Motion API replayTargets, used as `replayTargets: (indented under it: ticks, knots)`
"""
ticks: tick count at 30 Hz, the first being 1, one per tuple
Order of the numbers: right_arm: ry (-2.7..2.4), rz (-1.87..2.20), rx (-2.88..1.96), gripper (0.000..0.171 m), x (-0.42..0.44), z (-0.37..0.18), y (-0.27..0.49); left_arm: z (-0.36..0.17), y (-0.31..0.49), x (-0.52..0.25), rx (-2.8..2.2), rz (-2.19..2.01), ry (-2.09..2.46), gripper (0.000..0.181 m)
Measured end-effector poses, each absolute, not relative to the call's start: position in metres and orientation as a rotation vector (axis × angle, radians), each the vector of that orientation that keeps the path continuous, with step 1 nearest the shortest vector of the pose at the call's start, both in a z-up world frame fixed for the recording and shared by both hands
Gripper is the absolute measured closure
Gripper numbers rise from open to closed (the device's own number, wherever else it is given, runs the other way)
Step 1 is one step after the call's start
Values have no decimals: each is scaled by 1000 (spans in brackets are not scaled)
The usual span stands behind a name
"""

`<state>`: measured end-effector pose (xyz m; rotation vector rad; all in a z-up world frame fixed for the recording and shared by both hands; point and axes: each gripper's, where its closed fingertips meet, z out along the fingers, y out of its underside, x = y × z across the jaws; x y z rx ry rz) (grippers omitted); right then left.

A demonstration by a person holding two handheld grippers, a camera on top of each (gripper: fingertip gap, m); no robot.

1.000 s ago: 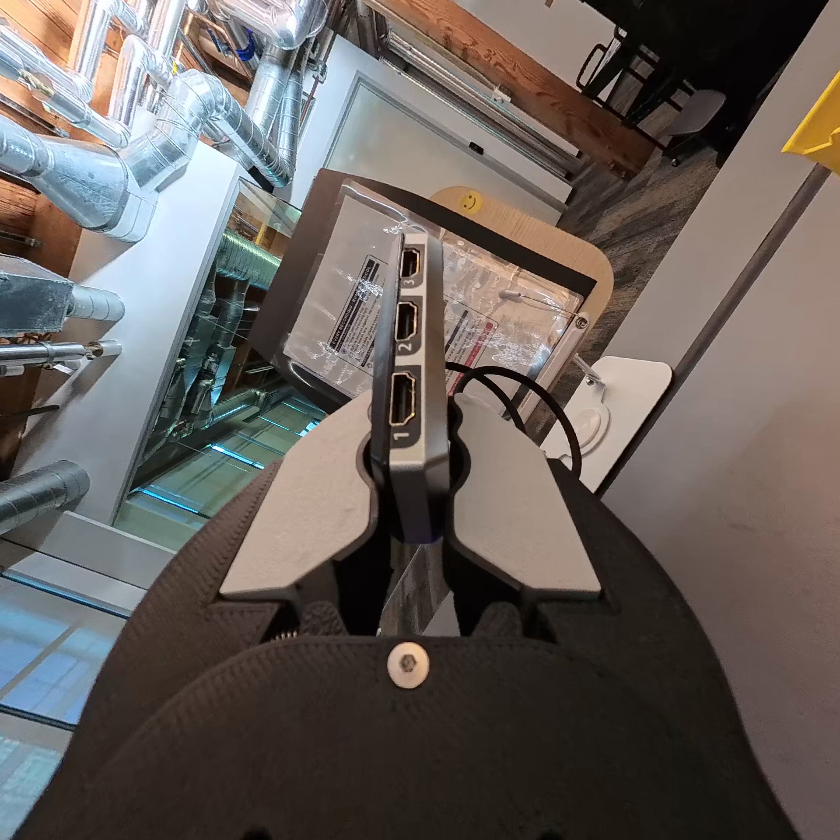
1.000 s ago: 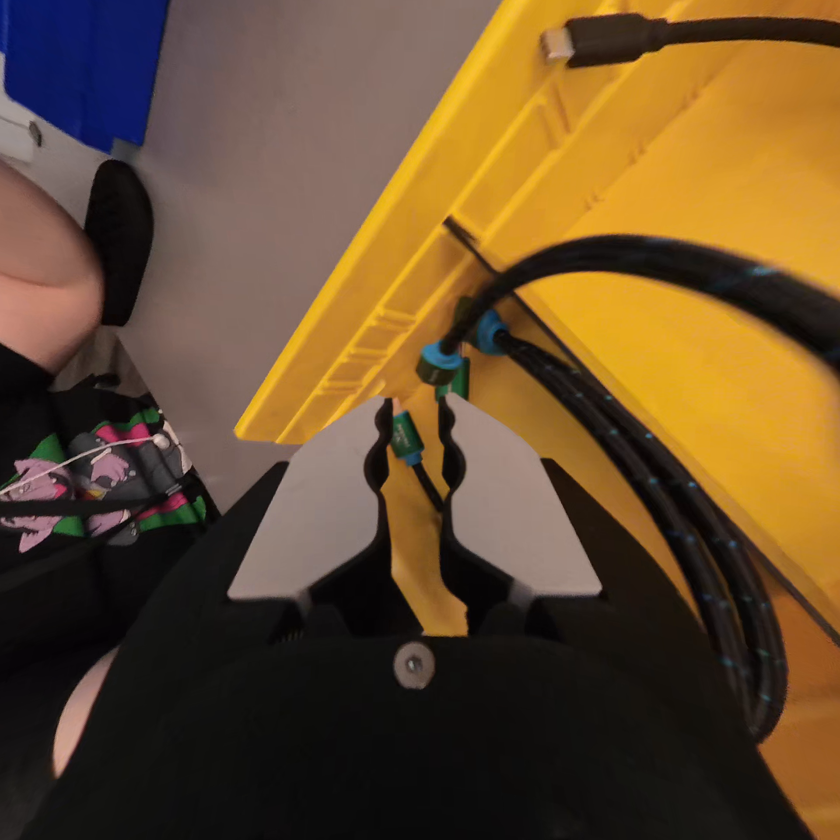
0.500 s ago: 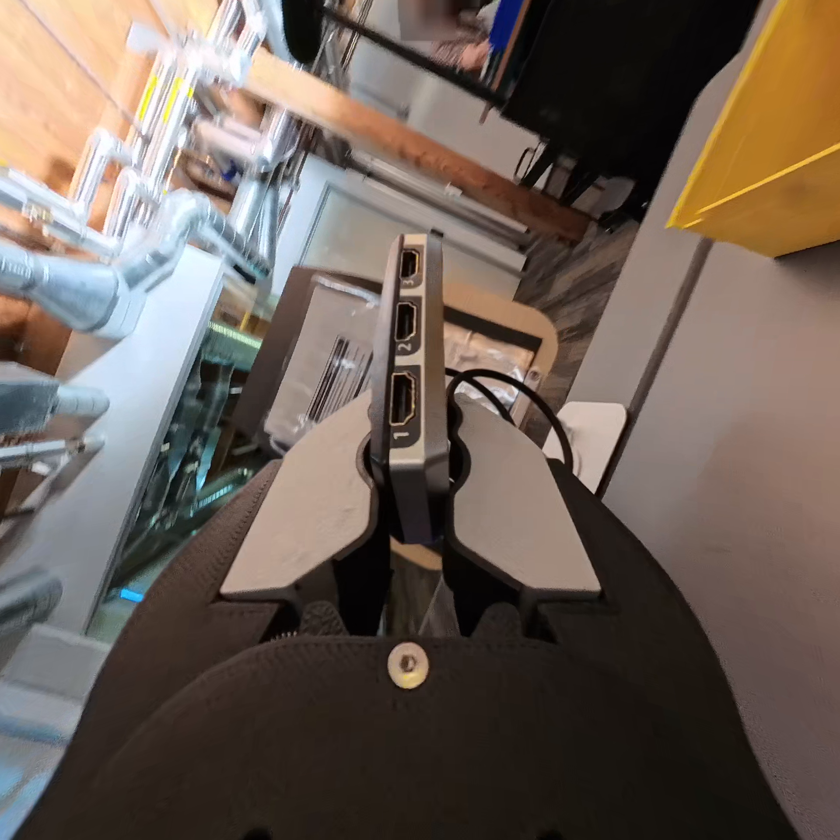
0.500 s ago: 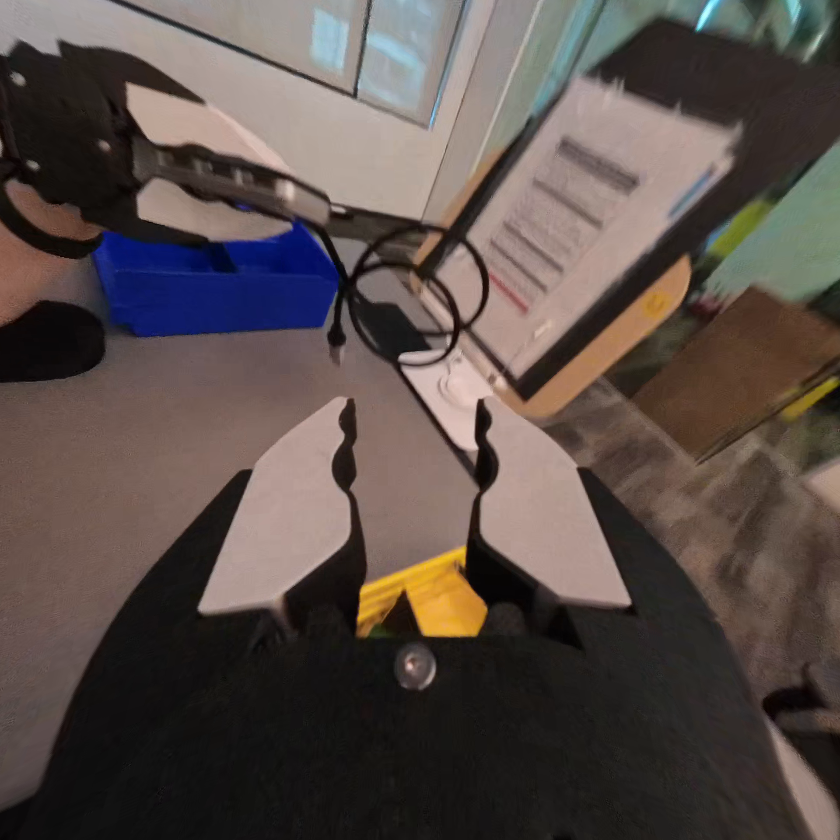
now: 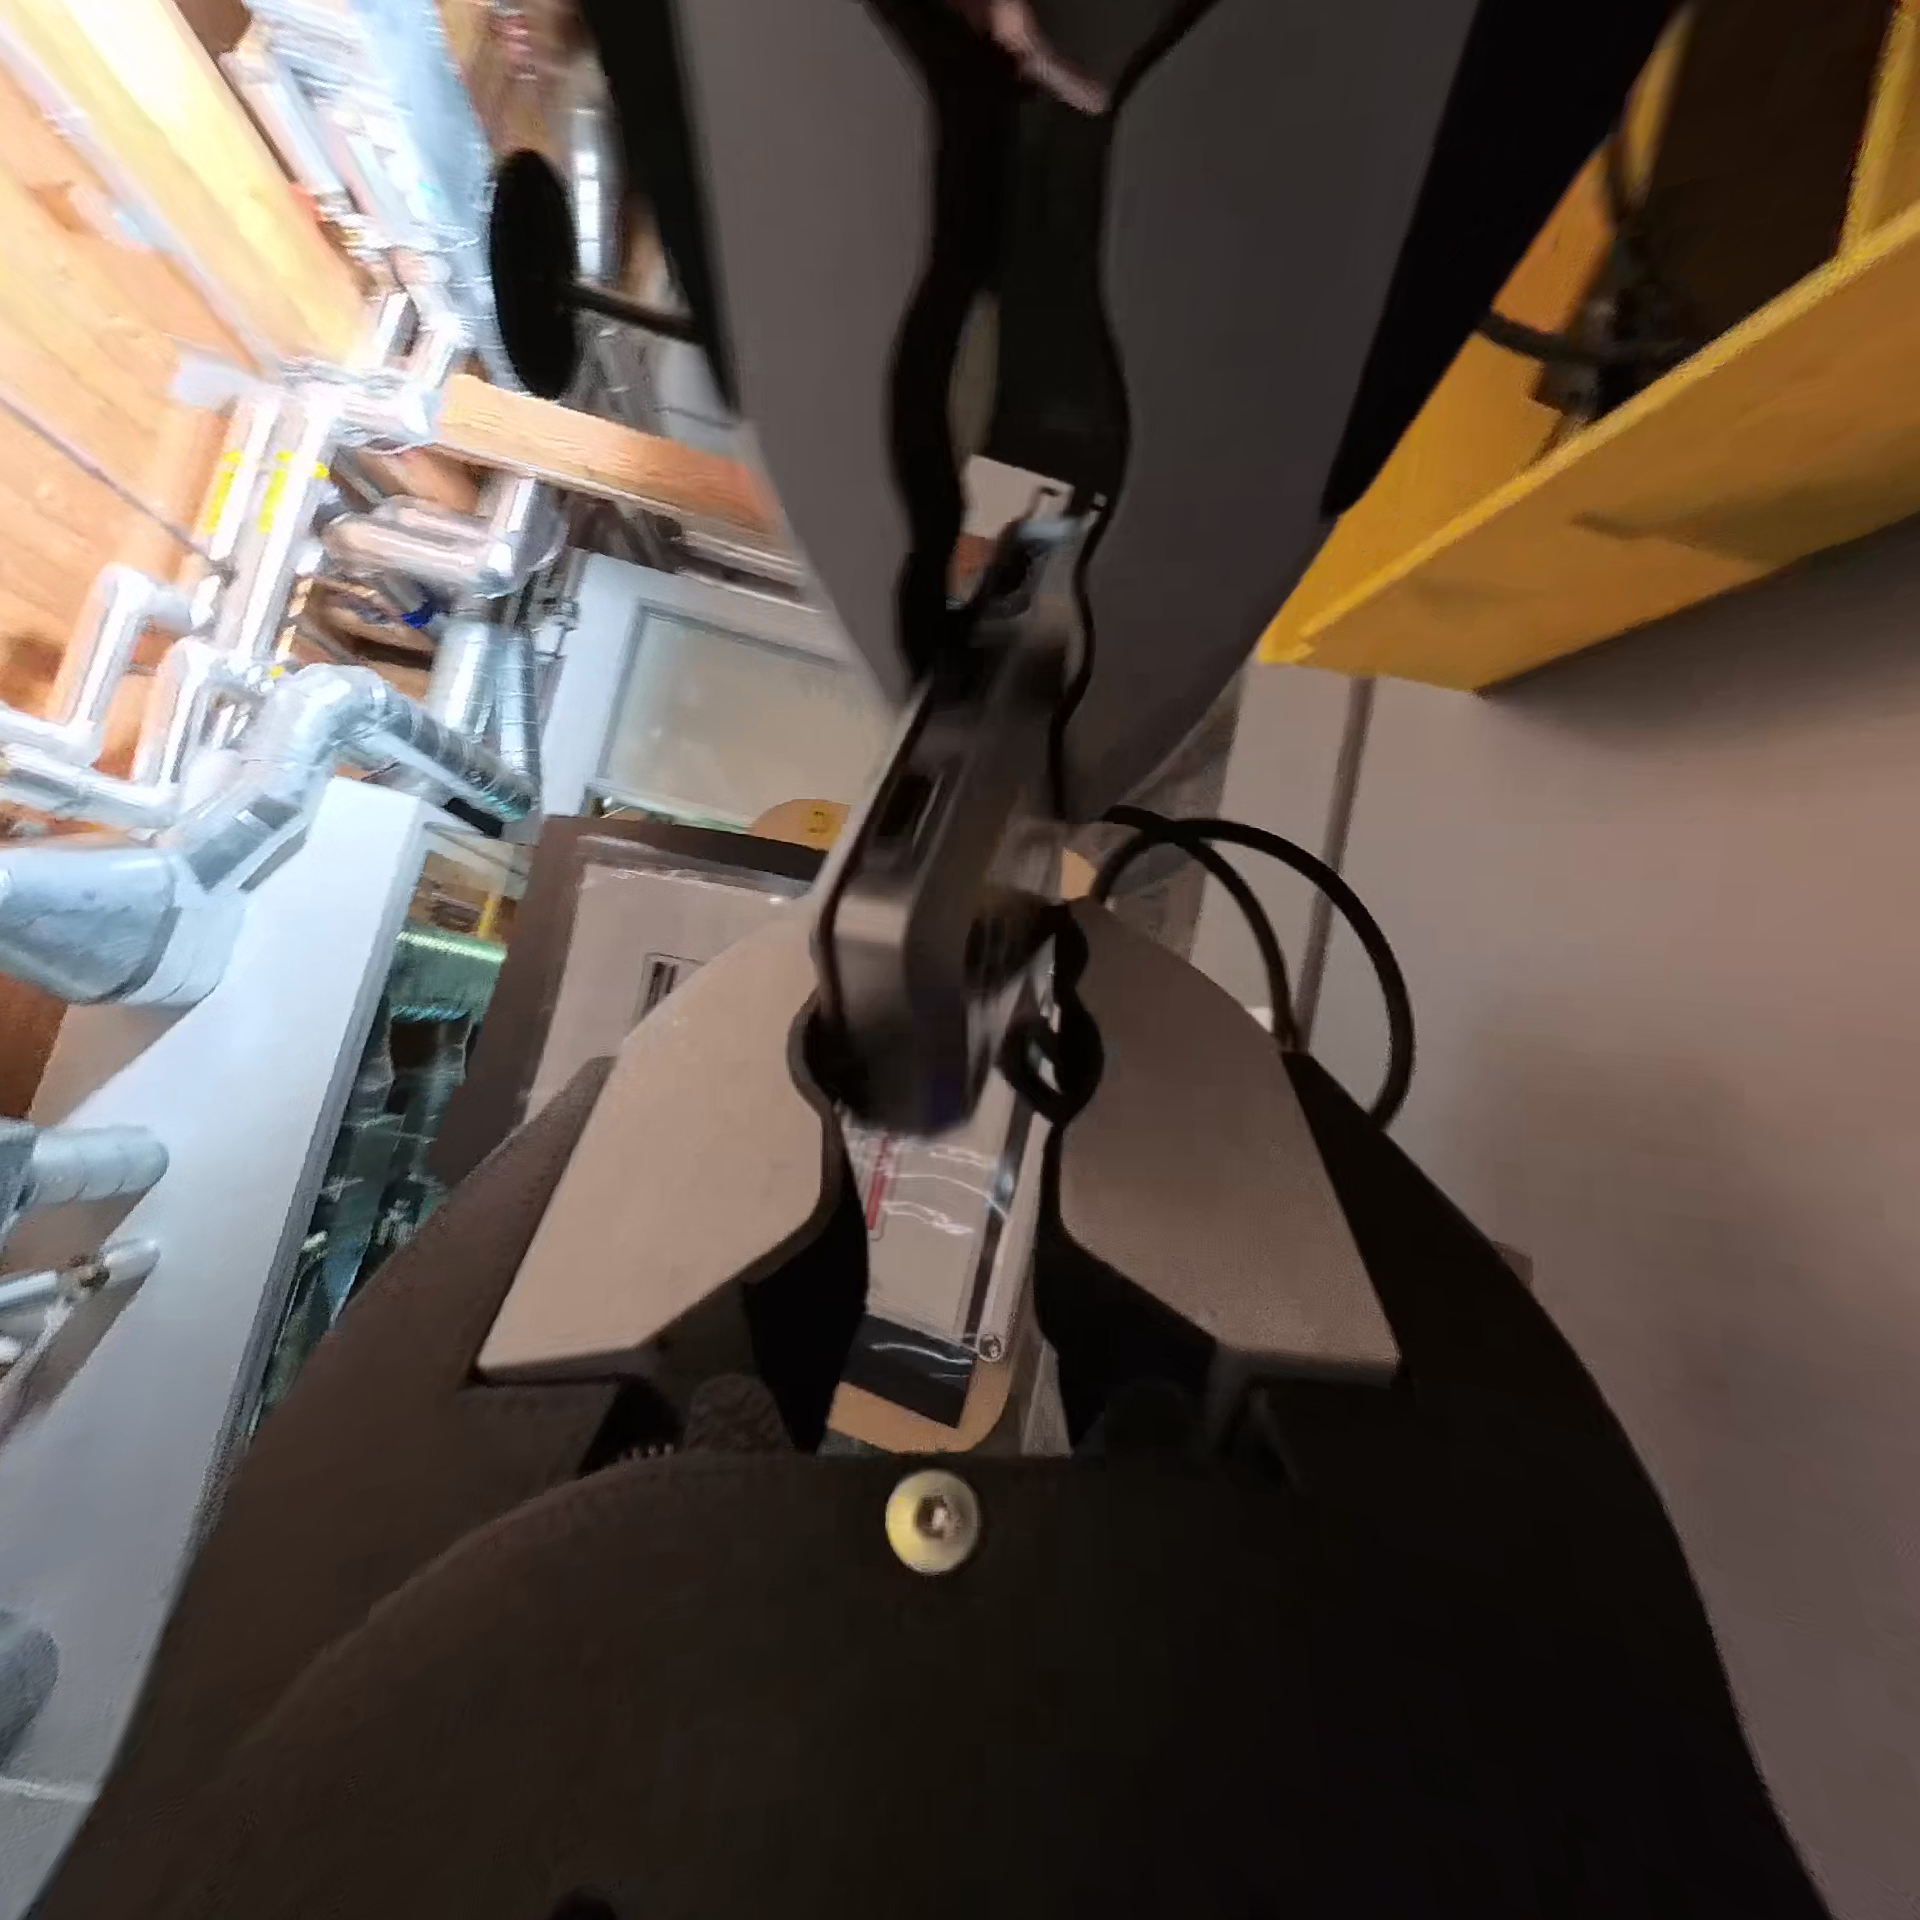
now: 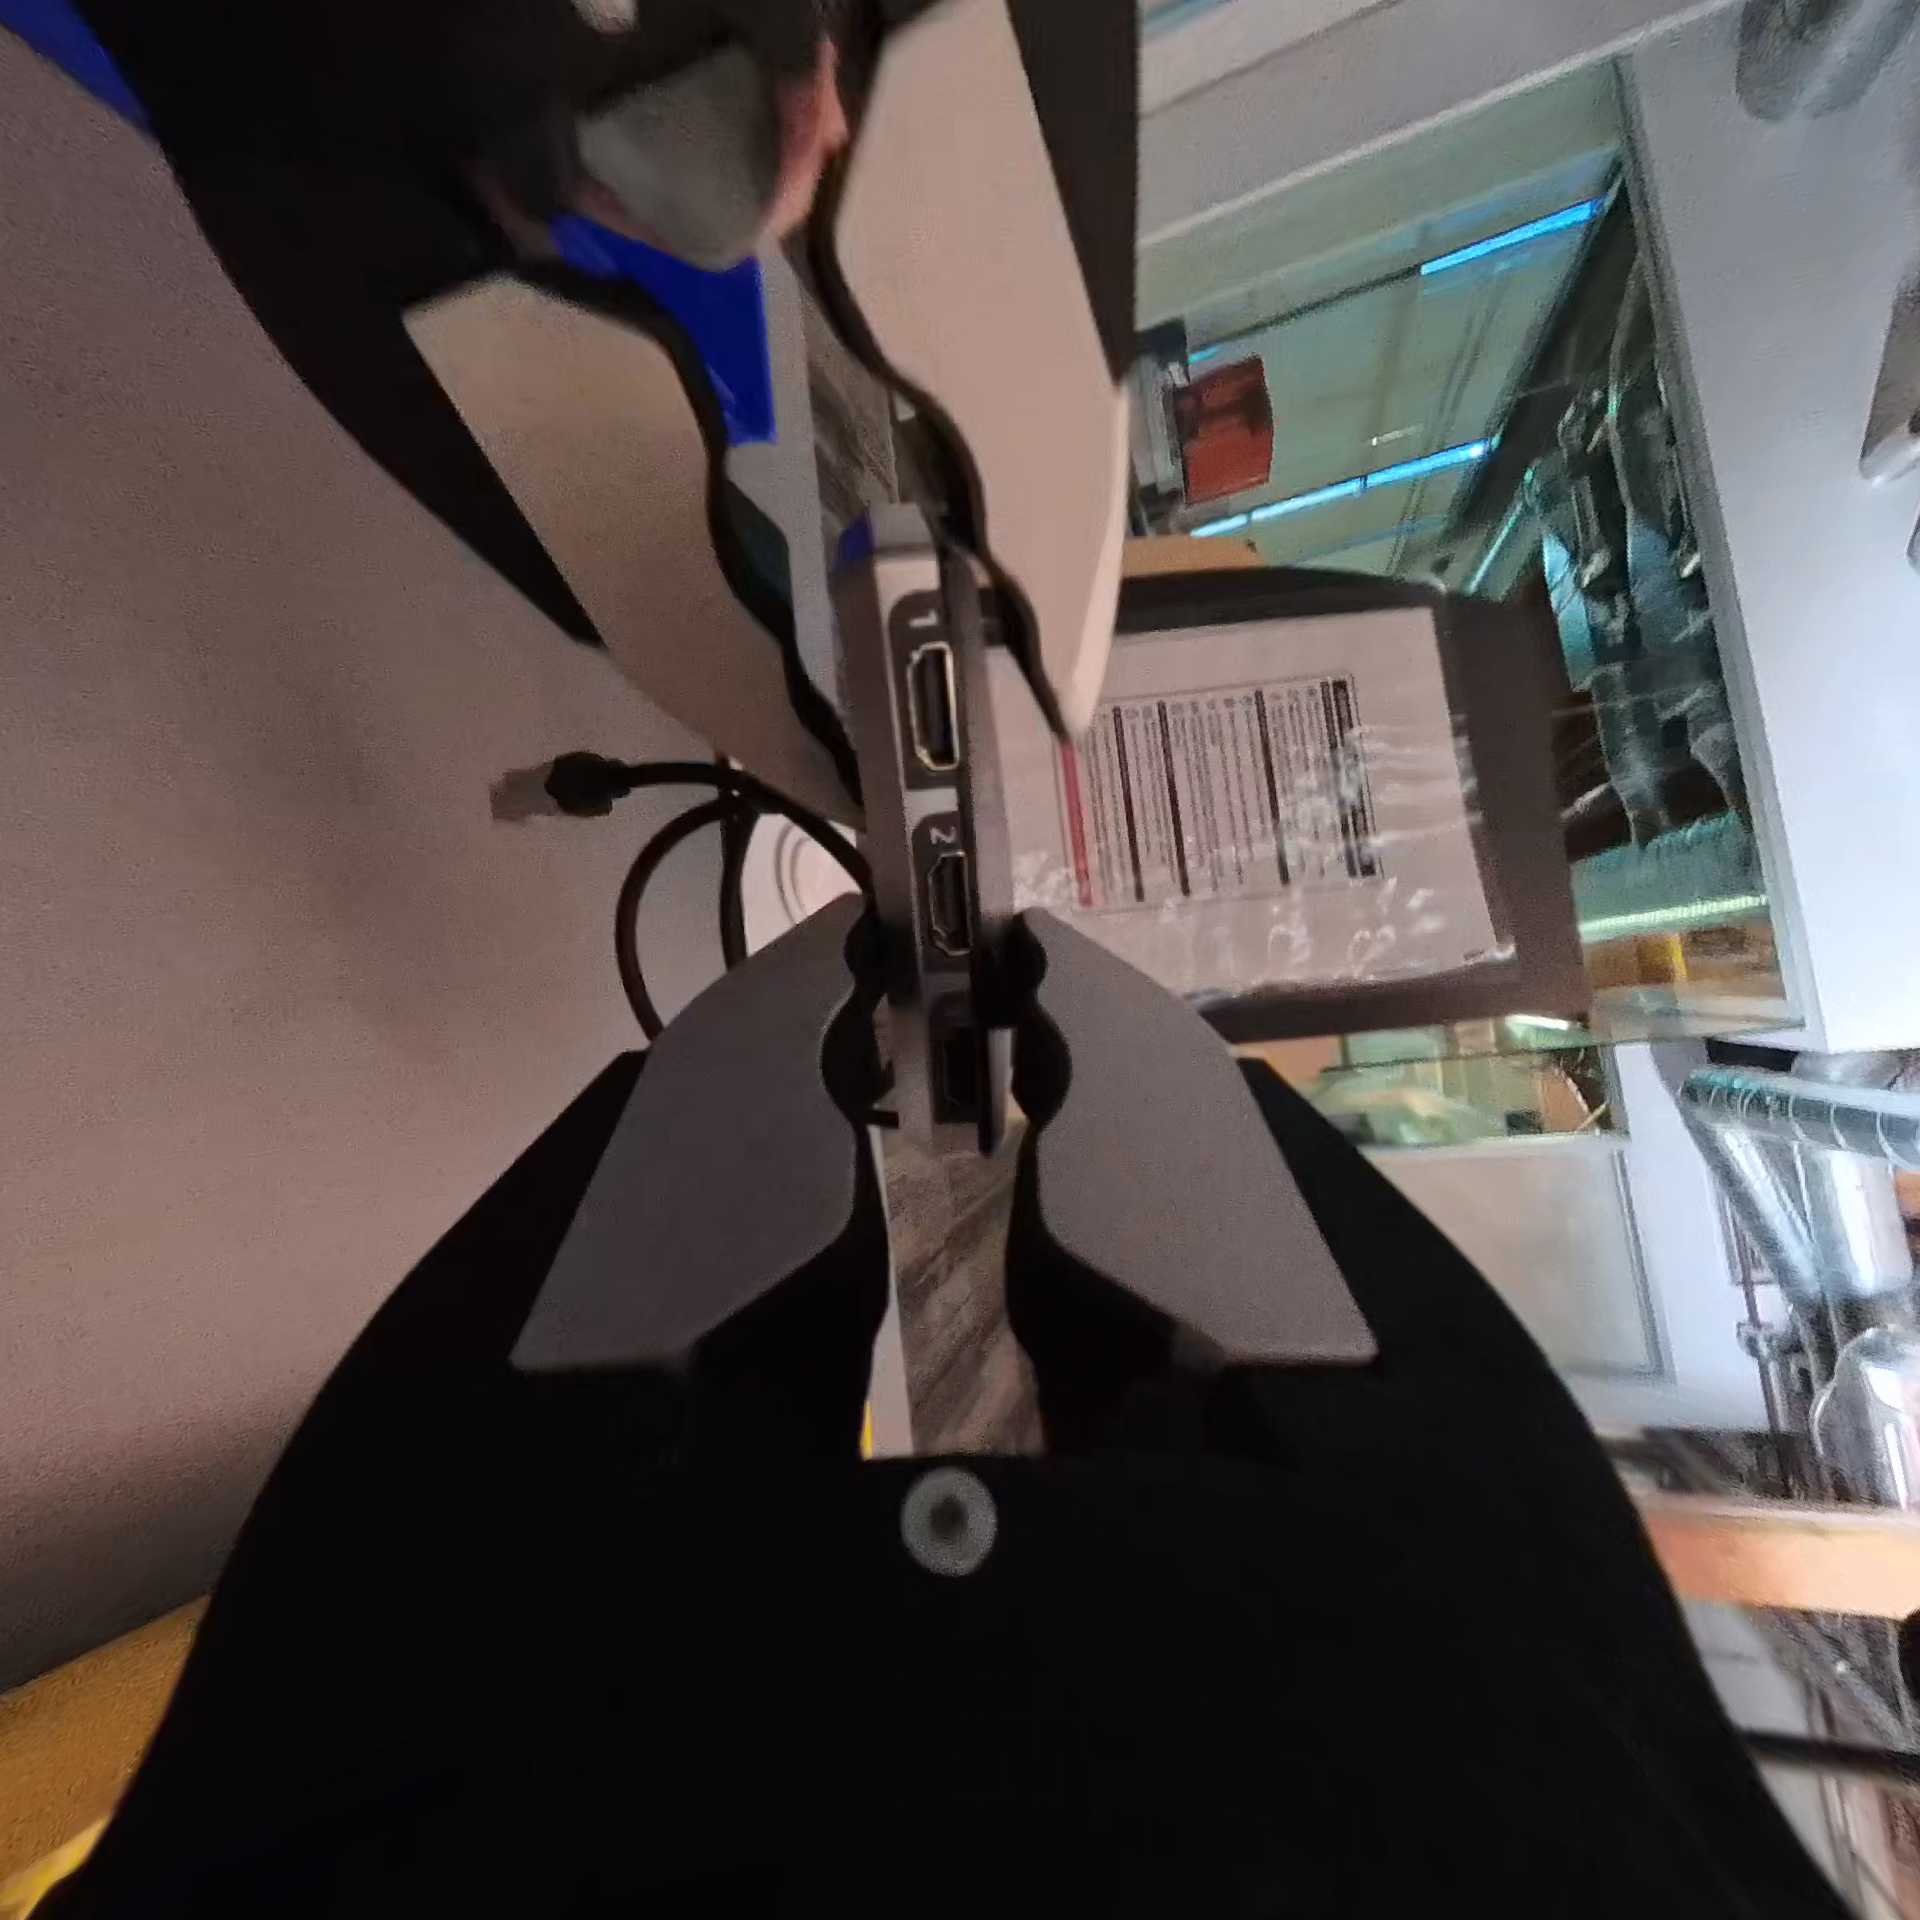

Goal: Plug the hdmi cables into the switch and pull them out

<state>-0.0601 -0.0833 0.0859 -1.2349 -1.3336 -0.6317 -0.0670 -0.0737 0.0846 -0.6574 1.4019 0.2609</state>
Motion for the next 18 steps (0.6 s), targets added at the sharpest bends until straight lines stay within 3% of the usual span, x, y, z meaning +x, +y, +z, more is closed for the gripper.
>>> replayTargets:
  ticks: [1, 9, 14, 18]
  knots:
    - [-1279, -645, -1266, 149, -47, 94, -82, 96, -72, -72, -675, 243, 1346, 145]
    - [-801, -534, -1500, 149, 99, 134, -95, 159, -63, -132, -760, 150, 1118, 163]
    - [-658, -548, -1574, 149, 155, 128, -98, 161, -54, -143, -783, 227, 1108, 167]
    - [-596, -526, -1720, 149, 190, 93, -82, 154, -51, -139, -807, 232, 1130, 167]
